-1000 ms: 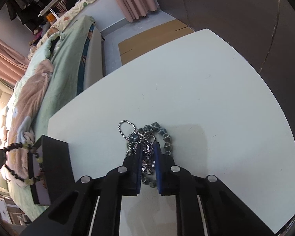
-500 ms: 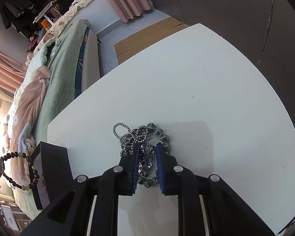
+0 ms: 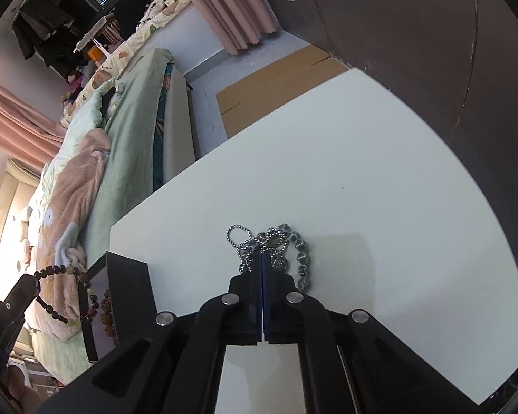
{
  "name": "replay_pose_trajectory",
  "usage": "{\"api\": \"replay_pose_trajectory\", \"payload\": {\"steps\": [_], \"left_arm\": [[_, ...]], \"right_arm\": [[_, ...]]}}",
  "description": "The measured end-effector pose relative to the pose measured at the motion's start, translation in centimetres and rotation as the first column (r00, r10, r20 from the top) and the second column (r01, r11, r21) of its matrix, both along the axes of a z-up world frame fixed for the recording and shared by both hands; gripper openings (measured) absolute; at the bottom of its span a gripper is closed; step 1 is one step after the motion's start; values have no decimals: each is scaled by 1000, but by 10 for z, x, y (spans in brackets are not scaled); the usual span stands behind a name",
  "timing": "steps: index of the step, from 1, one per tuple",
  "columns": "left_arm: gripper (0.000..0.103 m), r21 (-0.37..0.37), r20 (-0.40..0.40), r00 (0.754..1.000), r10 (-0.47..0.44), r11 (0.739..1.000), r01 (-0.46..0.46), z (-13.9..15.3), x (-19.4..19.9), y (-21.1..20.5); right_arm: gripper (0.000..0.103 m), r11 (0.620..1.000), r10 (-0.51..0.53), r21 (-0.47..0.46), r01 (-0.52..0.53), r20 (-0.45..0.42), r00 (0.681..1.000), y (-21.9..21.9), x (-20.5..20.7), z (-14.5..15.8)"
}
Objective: Organize jewelry
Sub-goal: 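Lower the bead bracelet into the box with the left gripper while the right lifts the chain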
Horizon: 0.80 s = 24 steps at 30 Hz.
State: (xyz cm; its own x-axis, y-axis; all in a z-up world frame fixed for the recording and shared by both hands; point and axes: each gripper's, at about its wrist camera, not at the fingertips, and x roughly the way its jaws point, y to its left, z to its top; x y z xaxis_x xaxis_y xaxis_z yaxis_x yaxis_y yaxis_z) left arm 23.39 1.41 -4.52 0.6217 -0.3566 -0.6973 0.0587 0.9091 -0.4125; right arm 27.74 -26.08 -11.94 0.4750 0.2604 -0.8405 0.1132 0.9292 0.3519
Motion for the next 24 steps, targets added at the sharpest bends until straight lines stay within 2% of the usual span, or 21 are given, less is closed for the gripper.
{"api": "replay_pose_trajectory", "payload": {"steps": [2,4,5,7,8,10,12,15,18,24], "left_arm": [[8,0,1,1000,2,1000,-2,0,-1,1],[8,1,3,1000,5,1000,-5,1,-2,3],[8,0,4,1000,6,1000,-6,1,-3,3],[8,-2,3,1000,10,1000,-10,1,-3,6],[8,-2,2,1000,11,1000,-11,1,-3,7],[8,-3,1,1000,12,1000,-12,0,-3,8],[8,-3,0,1000,12,1000,-12,0,-2,8],[8,-6,-3,1000,13,1000,-13,-1,0,8],[8,-9,-4,1000,14,1000,-14,-1,0,9],[8,-12,-9,1000,14,1000,-14,-3,2,10]], "right_arm": [[6,1000,3,-8,-4,-26,1000,-1,2,-5],[6,1000,13,6,-13,-57,998,0,4,-11],[11,1000,18,3,-18,-55,998,1,5,-12],[40,1000,18,-2,-19,-40,999,3,5,-11],[61,1000,14,-10,-14,-24,1000,4,4,-9],[56,1000,20,-20,-20,-6,1000,6,5,-7],[32,999,32,9,-31,-27,999,6,7,-12],[28,999,38,1,-38,-49,998,9,9,-20],[28,999,50,-2,-50,-52,997,13,11,-22],[27,993,80,-76,-86,-72,994,25,12,-25]]}}
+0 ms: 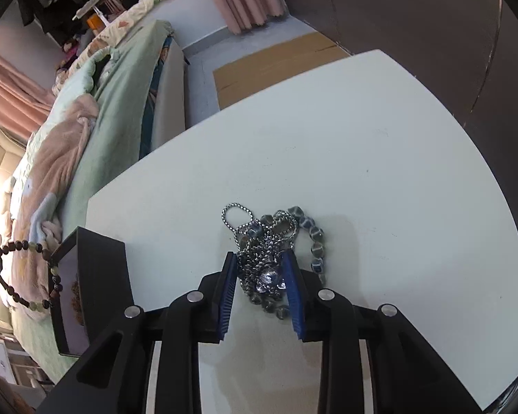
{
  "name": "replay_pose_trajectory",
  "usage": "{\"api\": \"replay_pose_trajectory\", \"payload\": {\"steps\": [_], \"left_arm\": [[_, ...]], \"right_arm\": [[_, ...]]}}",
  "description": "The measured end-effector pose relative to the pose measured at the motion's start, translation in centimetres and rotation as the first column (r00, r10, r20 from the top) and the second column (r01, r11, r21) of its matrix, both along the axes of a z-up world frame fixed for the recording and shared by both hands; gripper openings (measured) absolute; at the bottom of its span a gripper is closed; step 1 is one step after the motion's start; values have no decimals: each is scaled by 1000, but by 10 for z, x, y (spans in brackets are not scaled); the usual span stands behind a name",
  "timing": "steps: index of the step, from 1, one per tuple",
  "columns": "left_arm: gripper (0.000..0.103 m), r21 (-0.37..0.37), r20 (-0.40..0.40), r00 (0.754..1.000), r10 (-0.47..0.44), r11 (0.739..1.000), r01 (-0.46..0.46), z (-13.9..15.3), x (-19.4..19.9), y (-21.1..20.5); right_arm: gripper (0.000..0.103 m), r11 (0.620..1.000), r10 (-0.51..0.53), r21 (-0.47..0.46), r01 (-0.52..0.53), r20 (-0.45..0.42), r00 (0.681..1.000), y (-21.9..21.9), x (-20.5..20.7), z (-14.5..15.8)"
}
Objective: Organize jewelry
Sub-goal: 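Lower the bead bracelet into the box with the left gripper while the right lifts the chain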
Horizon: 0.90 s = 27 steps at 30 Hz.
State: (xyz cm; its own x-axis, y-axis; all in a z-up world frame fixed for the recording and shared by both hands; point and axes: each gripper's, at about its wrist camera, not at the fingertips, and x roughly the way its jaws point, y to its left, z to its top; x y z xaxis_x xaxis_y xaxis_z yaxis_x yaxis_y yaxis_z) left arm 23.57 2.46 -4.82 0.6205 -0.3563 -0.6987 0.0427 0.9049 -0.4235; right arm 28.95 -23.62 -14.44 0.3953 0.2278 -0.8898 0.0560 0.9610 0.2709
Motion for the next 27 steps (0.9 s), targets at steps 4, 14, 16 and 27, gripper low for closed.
{"api": "replay_pose_trajectory", "payload": {"steps": [4,14,16,27], "left_arm": [[8,3,-2,1000,-4,1000,4,-1,0,-1],[8,1,10,1000,1,1000,-1,3,-4,0],[8,0,15,1000,2,1000,-2,6,-6,1],[8,-12,28,999,31,999,-31,15,-12,22]], "right_arm": [[13,1000,-1,-15,1,-8,1000,0,-2,0],[3,996,-33,89,28,58,998,-13,-17,25],[3,994,-35,110,26,79,996,-15,-22,34],[3,991,-31,137,-6,263,964,-18,-44,126]]}}
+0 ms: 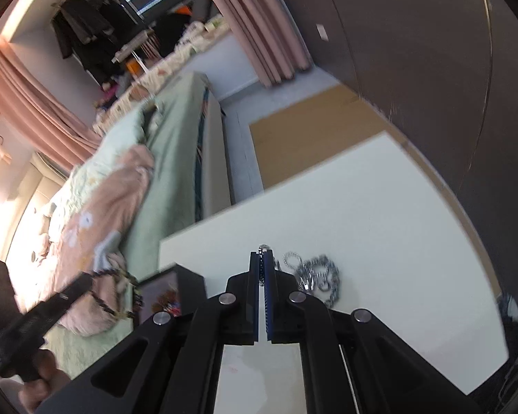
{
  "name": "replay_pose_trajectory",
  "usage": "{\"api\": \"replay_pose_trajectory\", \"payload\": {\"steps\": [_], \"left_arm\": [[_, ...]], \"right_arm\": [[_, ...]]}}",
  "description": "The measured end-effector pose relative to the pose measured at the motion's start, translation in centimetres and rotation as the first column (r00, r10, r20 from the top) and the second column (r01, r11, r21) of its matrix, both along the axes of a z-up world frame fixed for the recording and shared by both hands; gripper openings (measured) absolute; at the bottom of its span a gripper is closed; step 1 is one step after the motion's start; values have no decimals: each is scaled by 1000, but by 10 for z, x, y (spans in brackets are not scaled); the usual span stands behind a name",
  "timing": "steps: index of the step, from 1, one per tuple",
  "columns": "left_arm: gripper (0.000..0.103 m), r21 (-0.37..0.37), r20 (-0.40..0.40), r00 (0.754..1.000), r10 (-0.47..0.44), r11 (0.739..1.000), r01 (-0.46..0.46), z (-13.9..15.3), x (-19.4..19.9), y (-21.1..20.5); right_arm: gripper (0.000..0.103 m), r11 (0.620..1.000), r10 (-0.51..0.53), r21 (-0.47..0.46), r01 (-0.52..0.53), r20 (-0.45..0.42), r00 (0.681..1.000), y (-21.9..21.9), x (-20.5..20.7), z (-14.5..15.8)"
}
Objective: Organize jewelry
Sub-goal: 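Lower the bead bracelet into the box with the left gripper while the right lifts the chain, then lower the silver chain into the black box and open the right gripper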
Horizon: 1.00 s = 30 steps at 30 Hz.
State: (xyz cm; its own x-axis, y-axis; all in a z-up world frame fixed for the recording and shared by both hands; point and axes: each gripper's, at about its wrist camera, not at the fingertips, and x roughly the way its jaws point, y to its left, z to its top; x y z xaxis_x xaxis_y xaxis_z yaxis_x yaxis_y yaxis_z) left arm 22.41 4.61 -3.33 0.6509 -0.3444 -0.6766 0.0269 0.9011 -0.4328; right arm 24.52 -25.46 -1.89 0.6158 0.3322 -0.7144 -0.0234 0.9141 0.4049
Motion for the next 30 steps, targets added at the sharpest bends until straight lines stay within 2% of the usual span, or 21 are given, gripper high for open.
{"api": "replay_pose_trajectory", "payload": {"steps": [8,17,18,19,21,22,30], "left_arm": [[8,-5,-12,1000,-4,1000,4,-2,2,5],[9,-38,-39,999,-11,999,9,-7,3,11],[16,-46,-43,999,-11,999,9,-8,3,12],[29,-56,-46,999,-8,998,6,-8,3,14],[42,-55,-36,999,5,998,-7,-6,1,17],[46,-55,-30,999,15,998,-16,-4,0,20],[53,-82,-3,998,63,995,-63,6,-8,45]], "right_arm": [[3,999,12,-52,-5,132,991,5,-5,83],[3,995,33,-100,-5,276,961,21,-24,171],[3,994,37,-106,-7,288,957,23,-26,180],[3,993,43,-114,-9,302,952,27,-27,190],[3,992,54,-127,-12,326,944,34,-29,209],[3,991,58,-135,-13,337,940,39,-30,217],[3,983,124,-173,-55,416,901,78,-45,276]]}}
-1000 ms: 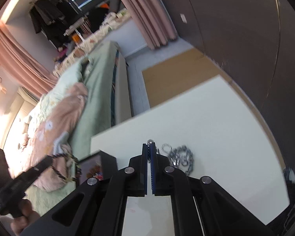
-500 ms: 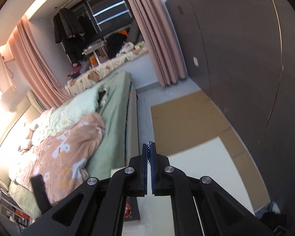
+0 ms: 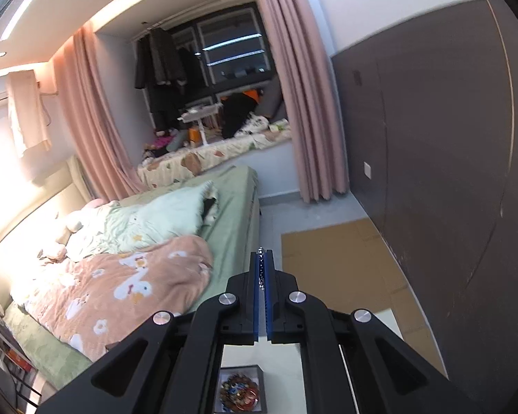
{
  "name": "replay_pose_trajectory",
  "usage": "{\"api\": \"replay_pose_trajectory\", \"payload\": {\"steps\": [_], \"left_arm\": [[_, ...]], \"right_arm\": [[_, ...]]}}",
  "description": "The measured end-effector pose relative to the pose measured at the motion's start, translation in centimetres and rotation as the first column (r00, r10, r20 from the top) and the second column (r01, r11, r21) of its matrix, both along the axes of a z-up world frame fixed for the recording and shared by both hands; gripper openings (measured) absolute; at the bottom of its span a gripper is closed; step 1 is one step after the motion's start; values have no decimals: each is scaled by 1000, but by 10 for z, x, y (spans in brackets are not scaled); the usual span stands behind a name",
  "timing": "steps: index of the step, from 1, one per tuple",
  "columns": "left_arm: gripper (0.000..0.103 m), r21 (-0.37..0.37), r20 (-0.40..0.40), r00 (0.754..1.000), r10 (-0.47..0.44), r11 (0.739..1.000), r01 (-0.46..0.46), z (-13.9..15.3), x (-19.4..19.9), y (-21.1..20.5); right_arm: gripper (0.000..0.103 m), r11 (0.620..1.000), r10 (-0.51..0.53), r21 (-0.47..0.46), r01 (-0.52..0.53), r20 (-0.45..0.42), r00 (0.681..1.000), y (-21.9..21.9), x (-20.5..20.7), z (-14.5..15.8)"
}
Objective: Organize jewelry
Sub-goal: 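Lower the silver chain into the black box and open the right gripper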
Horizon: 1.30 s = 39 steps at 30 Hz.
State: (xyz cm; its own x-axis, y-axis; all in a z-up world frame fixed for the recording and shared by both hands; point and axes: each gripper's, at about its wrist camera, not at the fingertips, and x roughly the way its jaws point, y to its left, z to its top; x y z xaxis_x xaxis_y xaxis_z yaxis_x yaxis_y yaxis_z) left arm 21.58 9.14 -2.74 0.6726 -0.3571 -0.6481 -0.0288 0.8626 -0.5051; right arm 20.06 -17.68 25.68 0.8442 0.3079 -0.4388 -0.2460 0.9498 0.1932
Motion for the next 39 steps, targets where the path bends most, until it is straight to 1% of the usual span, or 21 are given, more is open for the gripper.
{"api": "replay_pose_trajectory", "payload": {"steps": [2,4,8,13,16,24,29,39], "left_arm": [[54,-4,2,1000,10,1000,-10,1,-2,6],[59,-4,6,1000,25,1000,-25,3,-5,13],[67,2,17,998,55,999,-55,7,-11,25],[77,1,31,996,89,996,-89,10,-20,43],[81,-11,37,994,104,995,-104,10,-25,51],[82,-38,36,991,125,992,-124,9,-25,63],[82,-40,36,992,123,992,-121,8,-24,62],[82,-42,31,991,133,990,-132,5,-21,64]], "right_arm": [[3,1000,21,-7,-21,14,1000,13,-3,10],[3,999,43,-13,-42,22,999,25,-5,15],[3,997,82,-18,-81,13,997,47,-4,13],[3,993,112,-20,-113,-33,993,67,3,-11],[3,992,122,-19,-123,-61,991,75,10,-26],[3,989,141,-39,-146,-115,983,98,20,-58],[3,988,140,-45,-150,-177,974,103,32,-92],[3,989,132,-20,-147,-326,936,103,56,-182]]}}
